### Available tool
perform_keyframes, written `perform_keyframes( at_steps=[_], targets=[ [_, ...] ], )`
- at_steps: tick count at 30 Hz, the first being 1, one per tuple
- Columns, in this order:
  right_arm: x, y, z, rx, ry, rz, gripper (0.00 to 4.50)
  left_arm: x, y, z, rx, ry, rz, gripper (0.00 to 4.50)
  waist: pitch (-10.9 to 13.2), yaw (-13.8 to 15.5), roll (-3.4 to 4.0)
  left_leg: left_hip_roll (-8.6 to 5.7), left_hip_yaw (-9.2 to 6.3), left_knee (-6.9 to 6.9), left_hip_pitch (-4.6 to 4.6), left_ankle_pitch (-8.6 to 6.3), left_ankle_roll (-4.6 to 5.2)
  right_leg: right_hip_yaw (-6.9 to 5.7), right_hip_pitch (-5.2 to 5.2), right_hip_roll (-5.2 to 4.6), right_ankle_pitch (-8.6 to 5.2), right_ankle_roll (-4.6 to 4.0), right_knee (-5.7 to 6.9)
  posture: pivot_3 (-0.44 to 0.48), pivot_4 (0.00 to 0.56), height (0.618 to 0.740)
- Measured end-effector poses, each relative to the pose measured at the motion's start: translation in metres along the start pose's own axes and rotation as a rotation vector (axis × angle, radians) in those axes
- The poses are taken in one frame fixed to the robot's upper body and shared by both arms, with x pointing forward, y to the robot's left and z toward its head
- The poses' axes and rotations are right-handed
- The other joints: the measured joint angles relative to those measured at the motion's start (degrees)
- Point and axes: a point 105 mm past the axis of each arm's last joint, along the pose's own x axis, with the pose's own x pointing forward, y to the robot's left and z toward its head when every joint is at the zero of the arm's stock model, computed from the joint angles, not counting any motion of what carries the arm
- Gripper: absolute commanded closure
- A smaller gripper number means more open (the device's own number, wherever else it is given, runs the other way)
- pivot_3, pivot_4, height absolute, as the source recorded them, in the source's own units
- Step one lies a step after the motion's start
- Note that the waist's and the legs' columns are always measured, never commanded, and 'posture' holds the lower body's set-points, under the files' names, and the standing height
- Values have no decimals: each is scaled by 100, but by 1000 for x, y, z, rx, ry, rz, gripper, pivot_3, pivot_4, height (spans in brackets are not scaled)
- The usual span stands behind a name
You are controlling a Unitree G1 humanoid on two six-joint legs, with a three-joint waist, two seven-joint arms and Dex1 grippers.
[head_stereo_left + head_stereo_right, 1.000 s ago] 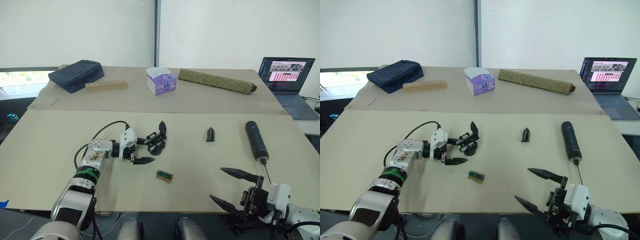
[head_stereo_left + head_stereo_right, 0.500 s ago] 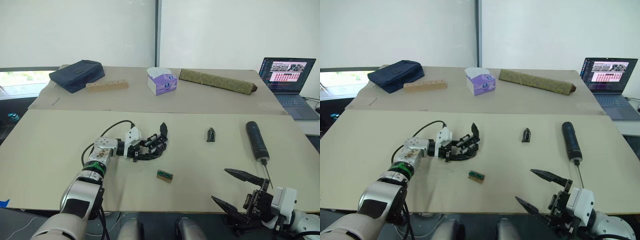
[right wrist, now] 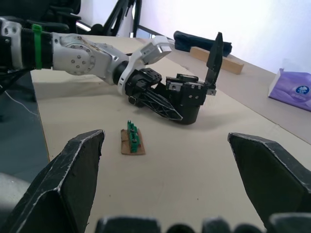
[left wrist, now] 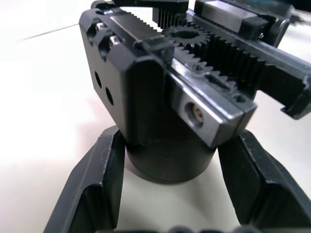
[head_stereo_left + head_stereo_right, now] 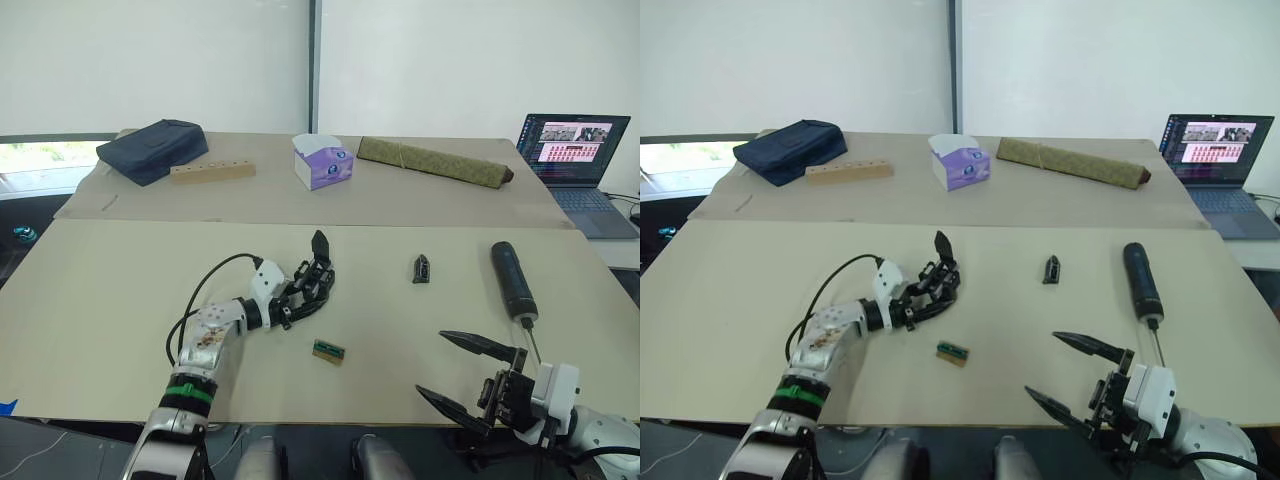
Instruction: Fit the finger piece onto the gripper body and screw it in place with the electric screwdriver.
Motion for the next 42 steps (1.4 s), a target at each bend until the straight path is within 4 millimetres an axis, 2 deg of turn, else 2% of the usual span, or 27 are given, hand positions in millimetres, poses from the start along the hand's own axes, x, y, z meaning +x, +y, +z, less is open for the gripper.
perform_keyframes(
  at_steps=[5, 9, 18, 20, 23, 27, 32, 38, 42],
  targets=[
    [0, -2, -2, 3, 0, 2, 0, -4, -13, 5, 26, 11, 55, 2213, 0, 4, 1, -1, 1, 0, 2, 0, 0, 2, 2, -1, 0, -1, -2, 0, 150, 740],
    [-1, -1, -4, 10, 4, 9, 0, -9, -12, -4, 4, 23, 141, 2213, 0, 3, 1, -1, 1, 0, 4, 0, 0, 1, 3, -1, 0, -1, -2, 0, 150, 740],
    [-5, 0, -7, 22, 16, 16, 0, -8, -15, -8, 45, 19, 153, 2213, -1, 9, 2, -2, 2, 0, 6, 0, 0, 2, 7, -2, 0, -1, -4, 0, 150, 740],
    [-5, 0, -7, 23, 16, 16, 0, -8, -15, -9, 41, 17, 149, 1101, -1, 9, 2, -1, 2, 0, 6, 0, 0, 2, 7, -2, 0, -1, -4, 0, 150, 740],
    [-5, -1, -7, 23, 16, 16, 0, -10, -15, -9, 37, 21, 133, 7, -1, 8, 2, -1, 2, 0, 7, 0, 0, 2, 7, -1, 0, -1, -4, 0, 150, 740],
    [-6, -2, -9, 28, 23, 9, 0, -20, -12, -13, 56, 58, 56, 7, -5, -31, 9, 1, 3, -1, 13, 0, 0, 1, 7, 1, -2, -4, 0, 0, 150, 740],
    [-7, -3, -11, 28, 25, 4, 0, -27, 5, -13, 87, 80, -51, 7, -10, -37, 17, 0, 4, -1, 16, 0, 0, 0, 11, 1, -2, -5, 1, 0, 150, 740],
    [-7, -4, -11, 26, 23, 5, 0, -19, 27, -7, 80, 75, -194, 7, -10, 1, 15, -7, 3, 1, 10, 0, 0, -1, 10, 0, -2, -3, -5, 0, 150, 740],
    [-8, -2, -12, 33, 29, 3, 0, -10, 27, -6, 125, 93, -312, 7, -10, 13, 14, -10, 2, 1, 3, 0, 0, -1, 11, -1, -1, -2, -10, 0, 150, 740]
  ],
)
